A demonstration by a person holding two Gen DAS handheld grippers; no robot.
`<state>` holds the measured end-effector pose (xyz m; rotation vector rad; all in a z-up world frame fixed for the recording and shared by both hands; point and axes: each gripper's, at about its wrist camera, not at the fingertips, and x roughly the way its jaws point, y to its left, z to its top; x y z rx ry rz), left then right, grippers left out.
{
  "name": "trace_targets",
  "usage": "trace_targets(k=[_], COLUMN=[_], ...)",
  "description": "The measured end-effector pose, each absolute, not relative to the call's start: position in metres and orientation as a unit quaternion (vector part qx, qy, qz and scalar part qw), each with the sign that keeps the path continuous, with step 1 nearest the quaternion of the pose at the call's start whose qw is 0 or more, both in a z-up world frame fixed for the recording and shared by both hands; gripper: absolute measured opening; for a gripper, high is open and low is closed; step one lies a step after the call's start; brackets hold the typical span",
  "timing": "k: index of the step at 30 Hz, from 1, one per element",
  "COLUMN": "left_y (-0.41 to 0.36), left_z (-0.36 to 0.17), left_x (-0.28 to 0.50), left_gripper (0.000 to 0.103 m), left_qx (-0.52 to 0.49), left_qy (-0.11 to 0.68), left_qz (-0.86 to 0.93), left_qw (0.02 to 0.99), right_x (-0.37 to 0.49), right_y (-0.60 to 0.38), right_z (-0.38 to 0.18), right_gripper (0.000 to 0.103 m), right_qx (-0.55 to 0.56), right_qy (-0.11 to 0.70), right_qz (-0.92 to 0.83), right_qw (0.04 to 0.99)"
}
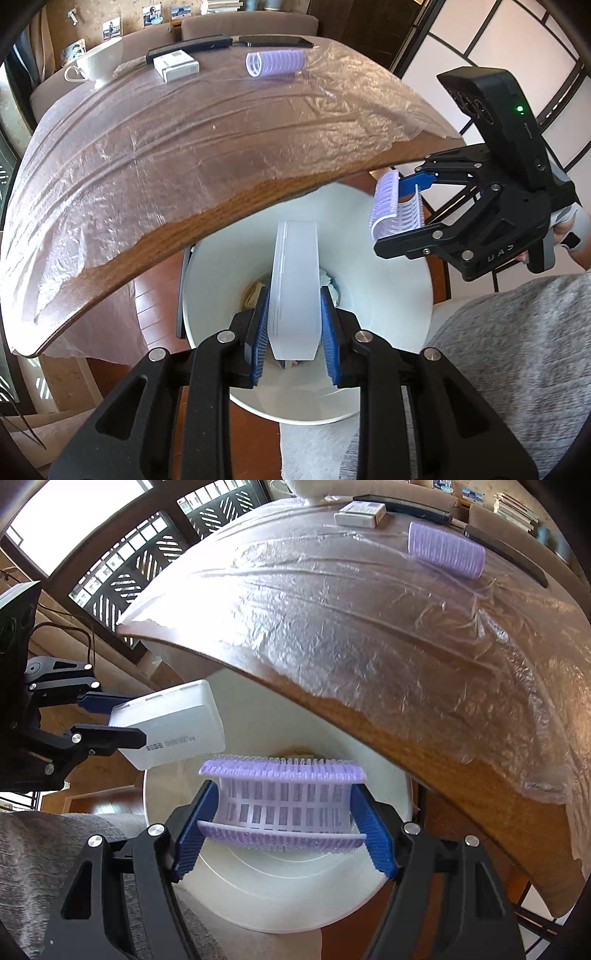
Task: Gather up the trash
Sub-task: 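Hold the box and rack above the bin opening with both grippers, then open the left gripper to drop the box while the right gripper releases the rack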
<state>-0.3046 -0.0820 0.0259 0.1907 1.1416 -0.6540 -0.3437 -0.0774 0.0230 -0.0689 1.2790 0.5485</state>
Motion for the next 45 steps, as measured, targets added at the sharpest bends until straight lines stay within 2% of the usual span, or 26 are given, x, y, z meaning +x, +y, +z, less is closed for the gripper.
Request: trace_targets(k=[42, 44, 45], left_y=[-0.118, -0.119, -0.120], left_z=[-0.072, -0.076, -0.078], left_x=[-0.280, -0.280, -0.281], left_gripper=[0.028, 0.028, 0.032], left_qx=[0.146, 0.140, 0.136], left_qy=[0.583, 0.587, 0.588], left_qz=[-0.260, -0.269, -0.273], left_qw=[0.756, 0.751, 0.749], right_x=[-0.337, -0.337, -0.336], right_y=[-0.052, -0.053, -0.052], right_z=[-0.063, -0.064, -0.061], right_gripper=[0.072, 0.072, 0.074], right_qx=[-0.097, -0.096, -0.098], right_qy=[0.625, 0.626, 0.626], right_qz=[0.193, 0.197, 0.198], right_qw=[0.750, 0.748, 0.747])
